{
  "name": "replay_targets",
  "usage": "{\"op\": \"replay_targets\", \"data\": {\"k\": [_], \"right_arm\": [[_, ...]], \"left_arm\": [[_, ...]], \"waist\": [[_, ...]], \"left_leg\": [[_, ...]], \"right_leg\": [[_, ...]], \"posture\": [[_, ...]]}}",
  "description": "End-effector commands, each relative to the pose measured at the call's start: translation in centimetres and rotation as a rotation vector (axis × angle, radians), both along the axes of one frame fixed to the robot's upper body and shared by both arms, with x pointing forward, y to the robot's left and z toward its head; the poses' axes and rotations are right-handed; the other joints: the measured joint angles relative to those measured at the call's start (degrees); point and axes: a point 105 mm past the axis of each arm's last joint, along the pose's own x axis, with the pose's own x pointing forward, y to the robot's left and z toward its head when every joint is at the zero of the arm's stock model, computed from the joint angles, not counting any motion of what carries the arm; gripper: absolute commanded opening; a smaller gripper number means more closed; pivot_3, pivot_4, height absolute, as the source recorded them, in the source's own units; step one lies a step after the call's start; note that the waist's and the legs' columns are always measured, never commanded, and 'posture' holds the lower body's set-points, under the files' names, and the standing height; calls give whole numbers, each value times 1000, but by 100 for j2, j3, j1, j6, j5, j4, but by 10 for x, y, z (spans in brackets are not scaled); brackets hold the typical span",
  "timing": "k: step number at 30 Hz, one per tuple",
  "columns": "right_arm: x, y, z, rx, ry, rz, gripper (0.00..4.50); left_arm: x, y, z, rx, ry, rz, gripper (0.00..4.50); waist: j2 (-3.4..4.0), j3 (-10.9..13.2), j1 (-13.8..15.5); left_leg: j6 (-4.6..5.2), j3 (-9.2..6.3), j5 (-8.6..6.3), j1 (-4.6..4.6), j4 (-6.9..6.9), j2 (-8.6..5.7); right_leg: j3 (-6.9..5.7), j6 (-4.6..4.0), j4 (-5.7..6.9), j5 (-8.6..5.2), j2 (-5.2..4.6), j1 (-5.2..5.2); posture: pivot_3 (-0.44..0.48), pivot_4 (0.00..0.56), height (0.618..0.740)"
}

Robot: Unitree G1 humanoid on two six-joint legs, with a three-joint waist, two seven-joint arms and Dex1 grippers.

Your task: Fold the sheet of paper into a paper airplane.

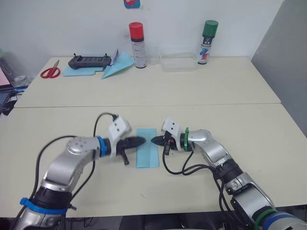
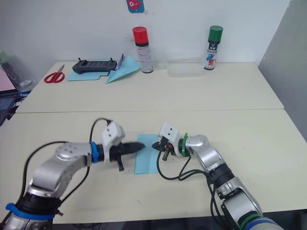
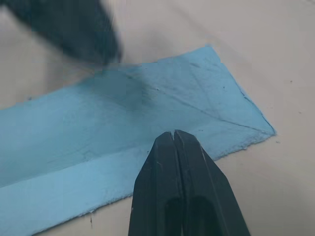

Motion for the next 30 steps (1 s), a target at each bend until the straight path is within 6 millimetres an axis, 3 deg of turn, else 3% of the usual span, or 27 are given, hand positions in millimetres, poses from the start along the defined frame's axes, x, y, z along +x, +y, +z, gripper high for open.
{"op": "replay_targets", "data": {"k": [1,9,17,23,25,30], "right_arm": [[2,-17,-16,-58,40,-74,34],[2,-10,-16,-42,45,-74,34],[48,-28,-17,-44,6,-334,34],[63,-42,-20,-66,-32,-417,34],[62,-38,-14,-18,-36,-403,34],[40,-14,28,222,-47,-199,34]], "left_arm": [[-1,4,-5,36,-31,-2,0],[-1,-5,-31,22,12,-22,0],[-7,3,-43,108,32,-71,0],[-10,2,-44,102,48,-83,0],[-9,2,-44,100,49,-83,0],[-8,1,-42,101,52,-88,0]], "waist": [[0,0,18],[-1,-1,37],[-2,-15,21],[-1,-22,22],[-1,-22,22],[-1,-20,31]], "left_leg": [[0,0,0,0,1,0],[0,2,0,1,4,-3],[1,3,1,16,14,-3],[1,3,1,13,4,-4],[1,2,1,13,4,-4],[1,3,1,2,6,-6]], "right_leg": [[0,0,0,0,0,0],[1,-2,-3,-1,-6,3],[5,-31,-1,-14,-5,10],[4,-7,-2,-1,-6,14],[3,-8,-2,-1,-6,14],[4,-10,-7,-3,-7,11]], "posture": [[0,150,740],[0,150,740],[0,150,740],[0,150,740],[0,150,740],[0,150,740]]}}
